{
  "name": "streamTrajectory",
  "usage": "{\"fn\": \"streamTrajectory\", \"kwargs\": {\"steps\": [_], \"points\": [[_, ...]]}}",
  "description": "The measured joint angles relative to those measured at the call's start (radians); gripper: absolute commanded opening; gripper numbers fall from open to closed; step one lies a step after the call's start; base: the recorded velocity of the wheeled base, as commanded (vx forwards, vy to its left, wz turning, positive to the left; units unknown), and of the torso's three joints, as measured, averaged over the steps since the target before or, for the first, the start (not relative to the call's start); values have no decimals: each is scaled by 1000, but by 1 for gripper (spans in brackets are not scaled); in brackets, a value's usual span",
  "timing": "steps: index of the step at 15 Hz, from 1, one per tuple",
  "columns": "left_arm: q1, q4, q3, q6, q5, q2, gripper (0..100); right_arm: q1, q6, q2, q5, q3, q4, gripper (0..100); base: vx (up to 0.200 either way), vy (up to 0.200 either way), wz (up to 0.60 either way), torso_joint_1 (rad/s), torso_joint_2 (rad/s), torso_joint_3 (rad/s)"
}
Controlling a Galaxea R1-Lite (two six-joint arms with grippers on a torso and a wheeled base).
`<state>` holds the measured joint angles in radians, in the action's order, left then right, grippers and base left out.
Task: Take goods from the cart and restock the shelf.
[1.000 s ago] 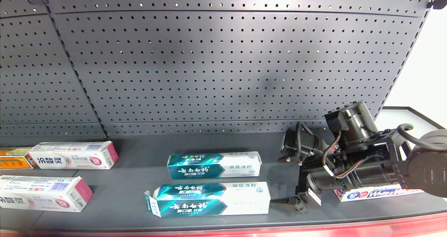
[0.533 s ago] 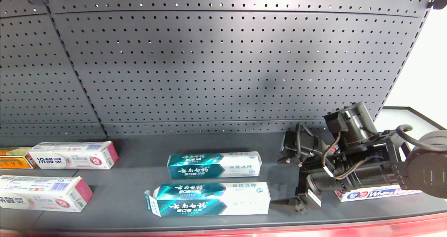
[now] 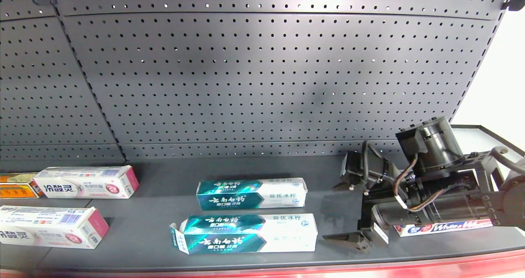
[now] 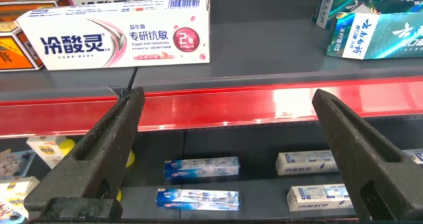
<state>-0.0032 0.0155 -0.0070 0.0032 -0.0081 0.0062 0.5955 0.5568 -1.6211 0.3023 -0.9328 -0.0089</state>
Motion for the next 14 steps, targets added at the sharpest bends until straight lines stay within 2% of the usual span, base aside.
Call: {"fn": "streamTrajectory", "kwargs": {"steps": [5, 14], "points": [[0, 0, 1, 0, 0, 0, 100, -1, -2, 59, 4, 26, 0, 100, 0, 0, 0, 0, 0, 0], [0, -4, 2, -1, 1, 0, 100, -45, -2, 254, 20, 176, 0, 100, 0, 0, 0, 0, 0, 0]]}}
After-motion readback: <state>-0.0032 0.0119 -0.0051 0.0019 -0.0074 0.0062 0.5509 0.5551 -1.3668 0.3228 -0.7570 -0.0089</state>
